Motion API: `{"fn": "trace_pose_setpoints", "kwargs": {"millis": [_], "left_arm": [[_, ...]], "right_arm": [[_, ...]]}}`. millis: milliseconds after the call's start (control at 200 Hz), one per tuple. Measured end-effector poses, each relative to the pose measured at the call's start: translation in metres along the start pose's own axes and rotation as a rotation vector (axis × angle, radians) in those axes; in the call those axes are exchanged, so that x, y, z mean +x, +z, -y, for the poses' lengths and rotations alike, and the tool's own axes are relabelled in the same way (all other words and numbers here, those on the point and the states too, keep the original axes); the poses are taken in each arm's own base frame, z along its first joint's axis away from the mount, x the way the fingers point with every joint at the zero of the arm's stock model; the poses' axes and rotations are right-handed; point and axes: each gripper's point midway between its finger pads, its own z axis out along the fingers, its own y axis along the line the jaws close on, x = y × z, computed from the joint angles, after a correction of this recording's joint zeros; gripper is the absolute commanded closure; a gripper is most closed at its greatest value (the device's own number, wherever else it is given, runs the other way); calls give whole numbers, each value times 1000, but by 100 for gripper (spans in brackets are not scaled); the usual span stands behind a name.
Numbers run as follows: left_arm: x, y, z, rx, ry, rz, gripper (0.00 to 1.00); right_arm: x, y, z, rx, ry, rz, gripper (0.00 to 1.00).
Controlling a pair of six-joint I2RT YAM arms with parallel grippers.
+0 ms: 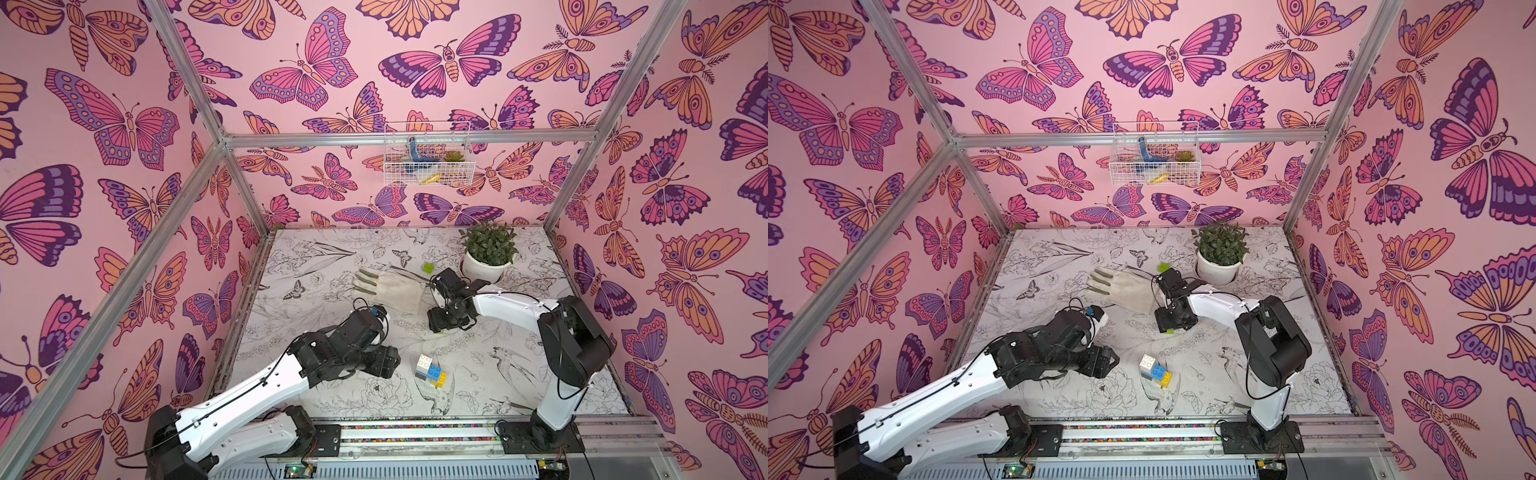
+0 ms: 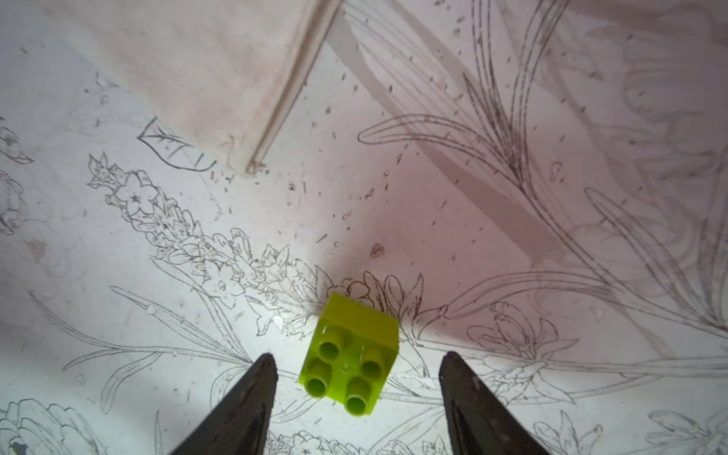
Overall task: Assemble a giraffe with lego
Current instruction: Pick up the lego brick from the center of the board.
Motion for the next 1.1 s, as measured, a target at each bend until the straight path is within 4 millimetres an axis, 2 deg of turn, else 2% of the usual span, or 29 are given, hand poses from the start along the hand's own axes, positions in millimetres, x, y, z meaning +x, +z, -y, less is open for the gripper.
{"fn": "trace_pose_setpoints", "kwargs": {"millis": [135,245,300,506,706,836,1102], "left_arm": [[0,0,0,0,5,-1,21],[0,0,0,0,8,0,21],[0,0,0,0,8,1,21],[-3,-5,0,7,7,19,21],[-3,-5,-2,4,3,23,21],[0,-6,-8,2,-10,29,21],[28,3,-41,-14,-110,4,21]], "right_arm": [[4,9,-7,-7,4,-26,33],[8,14,-9,-6,3,-42,61],[8,14,-9,-8,10,-43,70],[7,14,-8,0,13,-36,82],[14,7,-2,41,-33,-51,86],[23,-24,-8,74,-145,-43,85],[24,-139,-60,-5,-408,135,85]]}}
